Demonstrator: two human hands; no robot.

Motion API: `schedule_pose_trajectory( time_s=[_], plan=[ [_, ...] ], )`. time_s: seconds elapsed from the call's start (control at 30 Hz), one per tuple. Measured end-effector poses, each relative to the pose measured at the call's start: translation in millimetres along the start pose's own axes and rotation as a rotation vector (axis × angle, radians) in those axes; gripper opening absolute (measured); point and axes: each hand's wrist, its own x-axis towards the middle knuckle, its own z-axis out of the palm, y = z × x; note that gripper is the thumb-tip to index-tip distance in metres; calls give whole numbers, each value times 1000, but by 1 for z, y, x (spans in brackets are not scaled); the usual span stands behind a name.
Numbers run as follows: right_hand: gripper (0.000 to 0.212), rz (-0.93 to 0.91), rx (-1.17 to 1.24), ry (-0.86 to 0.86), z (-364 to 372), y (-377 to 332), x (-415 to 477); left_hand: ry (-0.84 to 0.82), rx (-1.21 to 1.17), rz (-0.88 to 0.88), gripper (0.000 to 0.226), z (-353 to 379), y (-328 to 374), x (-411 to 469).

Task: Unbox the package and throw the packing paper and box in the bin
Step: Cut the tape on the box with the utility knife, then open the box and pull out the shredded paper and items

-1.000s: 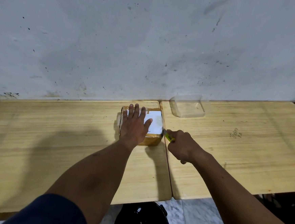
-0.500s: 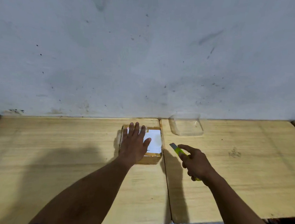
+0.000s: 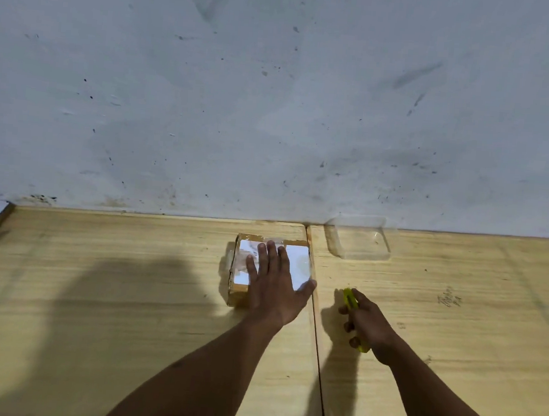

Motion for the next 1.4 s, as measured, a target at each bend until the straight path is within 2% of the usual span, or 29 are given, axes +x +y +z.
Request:
schedule_pose_trajectory(
  time_s=[0.07,0.17,0.23,0.37,0.5,0.57,0.63,0.7,0.8,0.97,1.07,1.17,1.23,1.3,1.4],
  plan=[
    [27,-56,-54,77,0,7,5,-6,14,1,101,2,-1,2],
    [16,-100,-148,252,-2,17,13,-2,28,22,105,5,-5,4],
    [18,-133,-298,346,-3,22,20,1,43,48,107,4,-8,6],
    [23,-54,-574,394,-8,27,26,9,53,104,104,2,-17,9],
    [28,13,-610,363,-10,28,33,3,39,122,101,1,-21,9],
    [34,-20,-636,363,-9,24,34,-8,28,124,101,0,-20,9],
    [41,-151,-638,379,-4,11,35,-20,27,128,101,-1,-21,9],
    [40,-346,-521,368,7,-12,37,-29,28,144,100,-1,-23,11],
    [39,-574,-366,257,31,-54,40,-49,44,197,99,-6,-29,16],
    [51,-686,-617,-81,60,-82,40,-98,70,399,100,-25,-59,26],
    [40,-765,-761,-53,70,-75,29,-42,115,463,106,-32,-99,28],
    [29,-796,-800,80,86,-57,10,12,94,382,101,-41,-140,16],
    [31,-834,-874,96,102,-45,-3,76,3,272,91,-37,-165,8],
    [46,-880,-934,37,121,-37,-15,170,-147,155,73,-30,-181,6],
    [65,-900,-959,-122,149,-38,-30,125,-528,-124,35,-36,-169,10]
  ],
)
